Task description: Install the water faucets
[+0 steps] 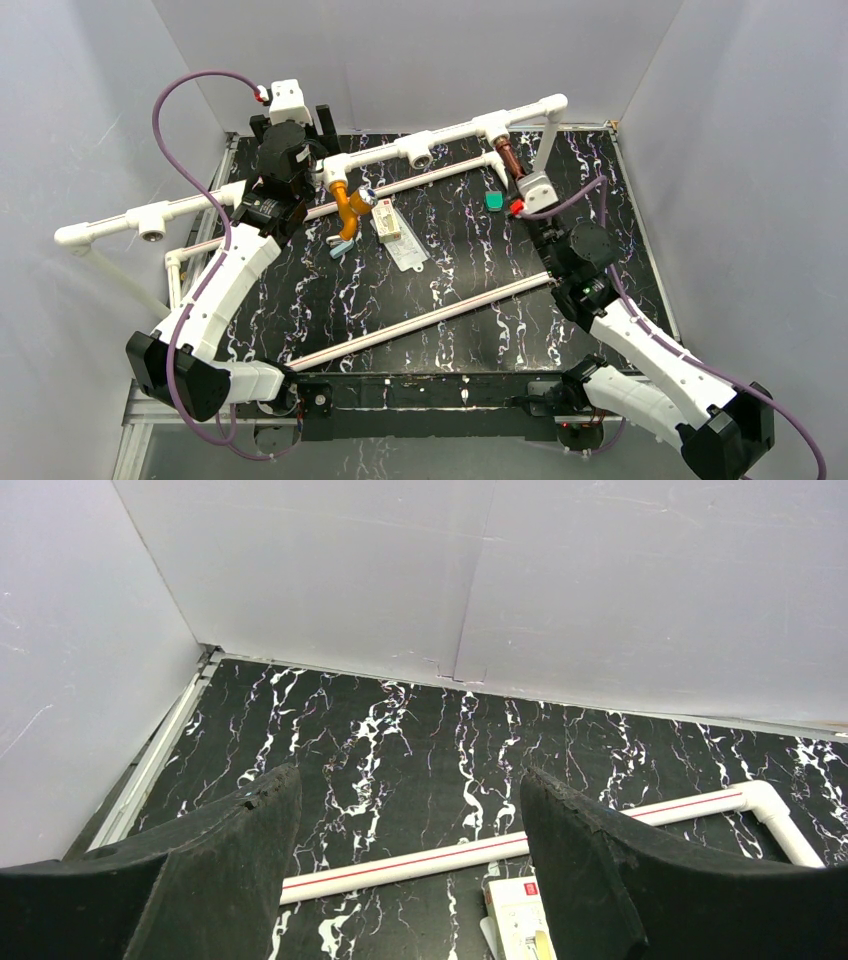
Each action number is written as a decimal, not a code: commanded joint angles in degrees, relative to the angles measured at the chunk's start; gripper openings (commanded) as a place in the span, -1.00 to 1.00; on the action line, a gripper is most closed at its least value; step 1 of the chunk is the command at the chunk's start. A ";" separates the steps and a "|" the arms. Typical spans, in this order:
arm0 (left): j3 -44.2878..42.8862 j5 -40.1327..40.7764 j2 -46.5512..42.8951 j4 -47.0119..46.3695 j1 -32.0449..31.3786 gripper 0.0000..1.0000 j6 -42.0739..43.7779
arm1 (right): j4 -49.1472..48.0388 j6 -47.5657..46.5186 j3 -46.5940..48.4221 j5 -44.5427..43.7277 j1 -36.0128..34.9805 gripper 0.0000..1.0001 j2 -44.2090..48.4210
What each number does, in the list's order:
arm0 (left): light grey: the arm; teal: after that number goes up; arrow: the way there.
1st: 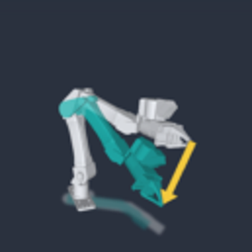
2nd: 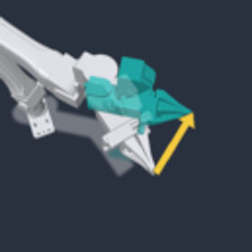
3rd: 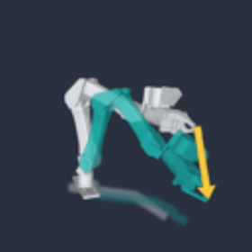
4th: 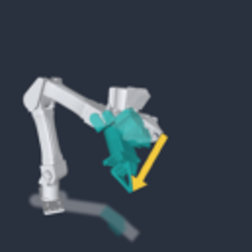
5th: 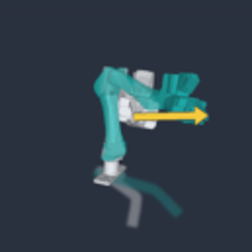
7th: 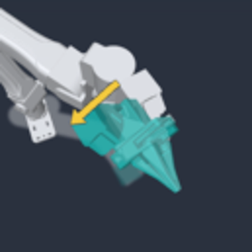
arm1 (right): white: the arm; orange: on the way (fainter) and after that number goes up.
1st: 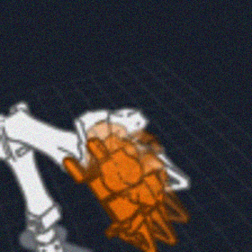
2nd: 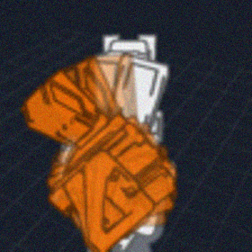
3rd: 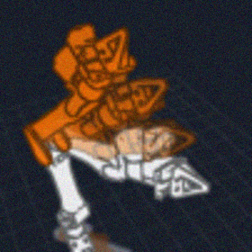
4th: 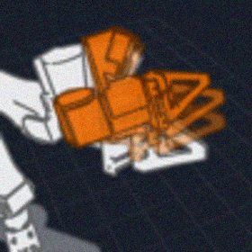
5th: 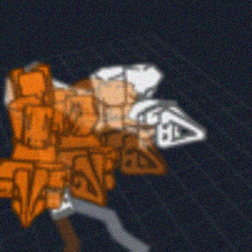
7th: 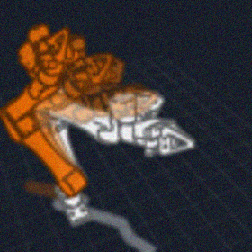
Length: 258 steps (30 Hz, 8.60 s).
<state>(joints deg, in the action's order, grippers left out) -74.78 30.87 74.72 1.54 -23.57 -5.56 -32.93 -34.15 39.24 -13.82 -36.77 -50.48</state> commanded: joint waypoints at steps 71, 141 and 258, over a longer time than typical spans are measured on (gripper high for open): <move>5.72 -3.70 5.26 18.15 -1.39 0.56 -0.42 | 26.93 129.74 6.72 -11.45 -0.10 0.45 7.70; 5.57 -5.36 6.19 18.24 -1.42 0.56 -0.96 | 2.10 -40.28 2.21 6.11 -0.12 0.51 3.49; 5.23 -5.76 7.24 18.91 -1.48 0.57 -1.03 | 40.59 90.25 10.49 -11.64 -0.16 0.44 18.74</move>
<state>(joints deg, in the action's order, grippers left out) -75.55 27.88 75.70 2.48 -23.24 -6.35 7.73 73.06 47.09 -23.88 -36.86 -34.35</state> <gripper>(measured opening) 0.782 0.710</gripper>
